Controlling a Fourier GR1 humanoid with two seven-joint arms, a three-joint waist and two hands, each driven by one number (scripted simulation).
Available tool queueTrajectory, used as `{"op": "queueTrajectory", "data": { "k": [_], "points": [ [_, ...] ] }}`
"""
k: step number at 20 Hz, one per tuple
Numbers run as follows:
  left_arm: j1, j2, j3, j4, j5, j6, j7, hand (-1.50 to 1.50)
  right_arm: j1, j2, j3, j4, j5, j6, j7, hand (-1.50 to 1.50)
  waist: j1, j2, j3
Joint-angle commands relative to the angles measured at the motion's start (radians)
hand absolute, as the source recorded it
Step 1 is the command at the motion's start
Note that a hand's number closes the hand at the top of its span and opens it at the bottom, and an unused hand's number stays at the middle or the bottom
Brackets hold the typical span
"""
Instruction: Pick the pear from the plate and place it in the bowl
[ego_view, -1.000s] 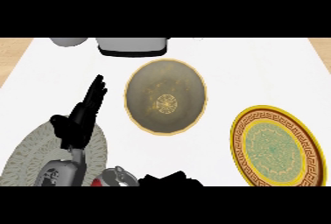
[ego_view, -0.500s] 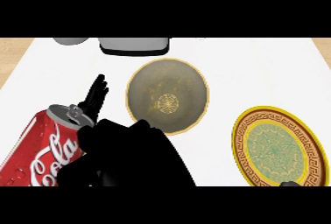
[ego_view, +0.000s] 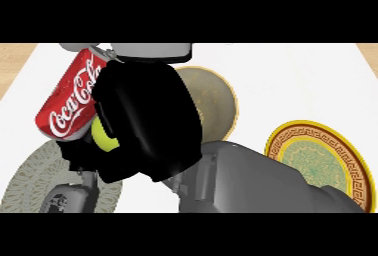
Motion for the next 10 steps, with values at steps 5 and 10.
{"op": "queueTrajectory", "data": {
  "k": [5,10],
  "points": [
    [0.01,-0.004,0.003,0.014,0.0,-0.014,-0.022,0.0,0.046,-0.02,-0.111,0.313,0.053,-0.07,-0.282,1.5,-0.003,0.003,0.001],
    [-0.014,-0.029,-0.005,0.063,-0.028,0.011,-0.045,0.0,0.091,-0.019,-0.149,0.455,0.075,-0.111,-0.411,1.5,-0.008,0.003,0.001]
  ]
}}
